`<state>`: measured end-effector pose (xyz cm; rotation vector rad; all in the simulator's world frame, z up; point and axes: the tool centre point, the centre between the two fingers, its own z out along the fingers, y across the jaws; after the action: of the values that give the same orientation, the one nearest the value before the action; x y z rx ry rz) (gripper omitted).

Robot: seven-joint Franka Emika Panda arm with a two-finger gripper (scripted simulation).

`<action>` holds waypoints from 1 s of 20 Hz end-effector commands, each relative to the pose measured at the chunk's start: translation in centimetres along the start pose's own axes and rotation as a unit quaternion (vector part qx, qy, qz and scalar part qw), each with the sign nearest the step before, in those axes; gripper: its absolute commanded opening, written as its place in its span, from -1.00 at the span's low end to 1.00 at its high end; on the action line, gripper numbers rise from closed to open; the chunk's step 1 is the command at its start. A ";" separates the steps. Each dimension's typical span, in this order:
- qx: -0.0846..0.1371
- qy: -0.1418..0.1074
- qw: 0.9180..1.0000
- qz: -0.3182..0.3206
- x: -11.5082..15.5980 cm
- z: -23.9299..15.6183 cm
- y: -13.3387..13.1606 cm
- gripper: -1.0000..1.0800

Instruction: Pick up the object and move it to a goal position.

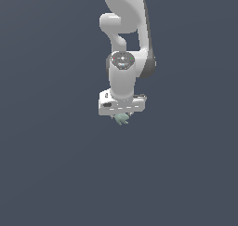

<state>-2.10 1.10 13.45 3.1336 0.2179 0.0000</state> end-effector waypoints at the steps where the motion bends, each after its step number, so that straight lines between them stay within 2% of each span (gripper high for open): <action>1: 0.000 0.000 1.000 0.000 0.5 -2.7 -0.6 -1.00; 12: 0.000 0.000 1.000 0.000 3.0 -14.2 -3.0 -1.00; 20: 0.000 0.000 1.000 0.000 4.3 -19.5 -4.0 -1.00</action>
<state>1.46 5.54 32.15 3.1338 0.2191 0.0024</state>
